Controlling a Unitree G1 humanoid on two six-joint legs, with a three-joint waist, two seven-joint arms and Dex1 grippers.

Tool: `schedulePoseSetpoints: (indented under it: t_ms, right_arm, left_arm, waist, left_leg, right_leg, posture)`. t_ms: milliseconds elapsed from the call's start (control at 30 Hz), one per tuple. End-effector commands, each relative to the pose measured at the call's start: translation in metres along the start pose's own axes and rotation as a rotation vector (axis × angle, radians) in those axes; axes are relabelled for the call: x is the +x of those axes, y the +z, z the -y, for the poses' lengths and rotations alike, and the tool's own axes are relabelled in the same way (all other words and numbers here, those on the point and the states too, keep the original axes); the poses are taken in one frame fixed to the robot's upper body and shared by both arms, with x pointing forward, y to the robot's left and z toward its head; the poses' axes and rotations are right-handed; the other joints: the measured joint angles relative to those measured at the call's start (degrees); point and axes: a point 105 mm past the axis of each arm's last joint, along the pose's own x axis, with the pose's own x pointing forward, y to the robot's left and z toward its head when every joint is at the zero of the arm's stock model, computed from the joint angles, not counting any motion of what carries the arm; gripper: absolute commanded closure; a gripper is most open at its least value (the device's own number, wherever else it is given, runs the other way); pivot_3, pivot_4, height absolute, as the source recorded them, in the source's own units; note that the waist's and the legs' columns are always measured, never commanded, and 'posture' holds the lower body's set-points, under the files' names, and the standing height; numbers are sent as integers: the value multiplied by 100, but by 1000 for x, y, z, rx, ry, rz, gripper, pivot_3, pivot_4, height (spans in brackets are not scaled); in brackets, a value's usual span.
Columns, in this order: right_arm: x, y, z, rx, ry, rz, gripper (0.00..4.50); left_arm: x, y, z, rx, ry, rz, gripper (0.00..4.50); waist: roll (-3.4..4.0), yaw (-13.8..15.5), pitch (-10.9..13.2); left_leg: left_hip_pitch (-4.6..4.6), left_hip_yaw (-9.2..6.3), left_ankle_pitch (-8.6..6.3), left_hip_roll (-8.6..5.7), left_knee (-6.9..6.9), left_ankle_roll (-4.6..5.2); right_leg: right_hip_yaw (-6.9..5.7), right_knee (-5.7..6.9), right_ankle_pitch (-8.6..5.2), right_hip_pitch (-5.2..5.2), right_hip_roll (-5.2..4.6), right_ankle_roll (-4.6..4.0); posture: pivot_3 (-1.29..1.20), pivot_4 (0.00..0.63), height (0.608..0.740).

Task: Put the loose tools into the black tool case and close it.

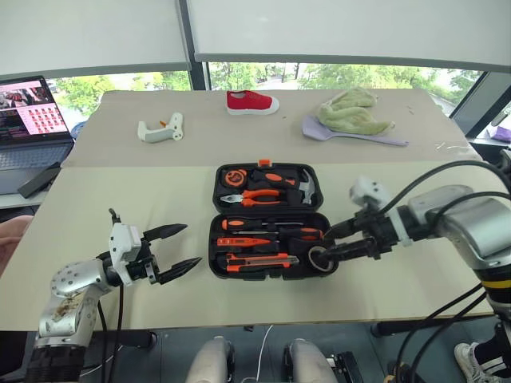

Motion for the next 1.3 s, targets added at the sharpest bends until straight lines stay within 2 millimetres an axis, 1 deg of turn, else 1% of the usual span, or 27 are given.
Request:
schedulePoseSetpoints:
  t_ms: [33, 67, 133, 167, 200, 233, 267, 300, 333, 367, 400, 433, 533, 633, 700, 733, 767, 800, 833, 900, 933, 1000, 1067, 1133, 1167, 1200, 1300]
  right_arm:
    - [8, 14, -18, -84, 58, 109, 1182]
    - [13, 14, -21, -89, 73, 122, 1182]
    - [23, 9, -22, -111, 71, 121, 1695]
    - [27, 5, -22, -125, 73, 111, 1844]
    - [31, 1, -21, -132, 68, 110, 2220]
    - [34, -2, -20, -133, 65, 111, 2461]
    - [38, -6, -18, -133, 62, 110, 2916]
    - [40, -9, -15, -134, 55, 106, 3219]
    - [43, -14, -11, -139, 41, 88, 3687]
    - [45, -19, -8, -151, 28, 68, 3850]
    - [46, -29, -2, -161, 13, 29, 4253]
    - [48, -36, 1, -168, 5, 1, 4438]
    - [50, -49, 8, -159, -6, -26, 4438]
    - [51, -53, 8, -188, 2, -31, 4438]
    - [46, -38, 4, -181, 15, 54, 4438]
    - [40, -23, 1, -181, 31, 144, 4438]
    - [32, -7, -1, -181, 38, 246, 4438]
    - [23, 4, -3, -182, 48, 324, 4438]
    - [13, 10, -1, -179, 41, 373, 4438]
    - [1, 10, 4, -170, 10, 388, 4438]
    - [-4, 10, 10, -158, -31, 386, 4438]
    - [-12, 7, 26, -148, -126, 360, 4438]
    - [-19, 1, 47, -142, -252, 310, 4438]
    - [-22, -3, 71, -141, -390, 256, 4500]
    - [-21, -7, 82, -137, -444, 222, 4500]
    - [-18, -11, 91, -141, -484, 187, 4500]
    - [-6, -16, 102, -226, -516, 104, 4500]
  left_arm:
    - [3, 13, 10, 63, -84, 12, 0]
    - [3, 11, 13, 67, -105, 0, 0]
    - [5, 10, 15, 69, -125, -5, 0]
    - [6, 10, 16, 67, -131, -3, 0]
    - [9, 11, 17, 69, -139, -3, 0]
    - [11, 12, 18, 73, -147, -5, 0]
    - [13, 13, 19, 75, -153, -5, 0]
    - [15, 14, 20, 75, -157, -3, 0]
    - [16, 15, 21, 76, -161, -1, 0]
    - [17, 16, 22, 76, -166, -1, 0]
    - [17, 15, 22, 75, -168, -3, 0]
    - [17, 15, 23, 73, -169, -5, 0]
    - [13, 11, 23, 67, -164, -18, 0]
    - [10, 8, 22, 64, -157, -27, 0]
    - [5, 6, 19, 64, -136, -29, 0]
    - [2, 6, 15, 60, -112, -26, 0]
    - [-1, 6, 11, 54, -87, -24, 0]
    - [-3, 6, 7, 49, -63, -22, 0]
    - [-4, 8, 1, 40, -30, -11, 0]
    - [-4, 9, -8, 20, 17, -3, 0]
    - [-3, 9, -14, 15, 46, -5, 0]
    - [-1, 7, -28, 7, 111, -31, 0]
    - [4, 3, -42, -9, 166, -60, 0]
    - [13, 0, -58, -15, 222, -85, 397]
    - [22, -1, -68, 14, 260, -116, 601]
    - [31, -1, -73, 24, 263, -130, 850]
    - [50, -5, -82, 7, 283, -175, 2033]
  waist:
    - [-1, 1, 0]
    - [-1, -14, 1]
    - [-1, -27, 1]
    - [-1, -25, 1]
    - [-1, -25, 1]
    - [-2, -22, 1]
    - [-3, -15, 2]
    - [-3, -12, 2]
    - [-4, -10, 2]
    - [-4, -5, 2]
    - [-4, -5, 2]
    - [-4, -4, 2]
    - [-7, -10, 0]
    - [-9, -6, 0]
    - [-10, 4, 1]
    - [-11, 8, 1]
    - [-12, 10, 2]
    - [-13, 10, 4]
    - [-13, 9, 4]
    - [-13, 25, 5]
    - [-13, 33, 5]
    - [-15, 51, 6]
    - [-15, 51, 6]
    - [-15, 50, 6]
    - [-15, 49, 6]
    - [-16, 50, 7]
    - [-18, 46, 8]
  left_leg:
    - [0, 0, 0, 3, 0, 0]
    - [0, 0, 0, 3, 0, 0]
    - [1, 1, 0, 4, 0, -1]
    - [2, 1, 1, 4, 0, -1]
    - [2, 1, 1, 4, 1, -1]
    - [2, 2, 1, 3, 3, -1]
    - [2, 1, 1, 3, 5, -1]
    - [2, 1, 1, 3, 8, -1]
    - [2, 1, 1, 3, 11, -1]
    - [1, 1, 1, 3, 15, -1]
    - [0, 1, 1, 3, 19, -1]
    - [0, 1, 1, 3, 21, -1]
    - [6, 3, 1, 5, 25, -1]
    - [25, 3, 1, 7, 26, -1]
    - [57, 1, 0, 8, 27, -1]
    - [67, -1, -1, 8, 27, 0]
    - [69, -3, -1, 8, 27, 0]
    - [68, -3, -1, 8, 27, 0]
    - [63, -4, -1, 8, 27, 0]
    - [60, -5, -1, 8, 26, -1]
    - [59, -9, -1, 8, 26, 0]
    - [60, -9, -1, 6, 26, -1]
    - [62, -8, -1, 6, 27, -1]
    - [61, -7, -1, 5, 28, -1]
    - [61, -6, 0, 2, 28, -1]
    - [58, -3, 0, 0, 28, -1]
    - [50, -1, 0, -5, 31, -2]
  right_leg:
    - [0, 0, 0, 1, 1, 0]
    - [2, 2, 0, 0, 2, 0]
    - [6, 6, 0, -2, 5, 0]
    - [6, 7, 0, -1, 5, 0]
    - [6, 7, 0, -1, 5, 0]
    - [6, 7, 0, 0, 5, 0]
    - [5, 6, 0, 1, 6, 0]
    - [3, 6, 0, 3, 6, 0]
    - [4, 7, 0, 3, 7, 0]
    - [4, 8, 0, 3, 8, 0]
    - [4, 9, 0, 4, 8, 0]
    - [4, 10, 0, 5, 8, 0]
    - [4, 11, 0, 12, 14, 0]
    - [5, 11, 0, 29, 17, 0]
    - [1, 4, 0, 66, 15, 0]
    - [-1, -2, 0, 80, 15, 0]
    - [-2, -3, 0, 83, 13, 0]
    - [-1, -3, 0, 82, 12, 0]
    - [0, -1, 0, 76, 11, 0]
    - [1, 2, 1, 72, 11, 0]
    - [-3, 0, 1, 73, 10, 0]
    - [-4, -2, 1, 75, 5, 0]
    - [-3, -1, 2, 76, 4, 0]
    - [-2, 2, 3, 73, 7, -1]
    - [-1, 6, 4, 70, 7, -1]
    - [1, 7, 4, 65, 10, 0]
    - [0, 8, 4, 58, 17, 1]
  posture:
    - [0, 150, 740]
    - [0, 150, 740]
    - [0, 150, 740]
    - [0, 150, 740]
    - [0, 150, 740]
    - [0, 150, 740]
    - [0, 150, 740]
    - [0, 150, 740]
    - [0, 150, 740]
    - [0, 150, 740]
    - [0, 150, 740]
    - [0, 150, 740]
    - [0, 150, 740]
    - [0, 150, 740]
    - [0, 150, 740]
    - [0, 150, 740]
    - [0, 150, 740]
    - [0, 150, 740]
    - [0, 150, 740]
    - [0, 150, 740]
    - [0, 150, 740]
    - [0, 150, 740]
    - [0, 150, 740]
    - [0, 150, 740]
    - [0, 150, 740]
    - [0, 150, 740]
    - [0, 150, 740]
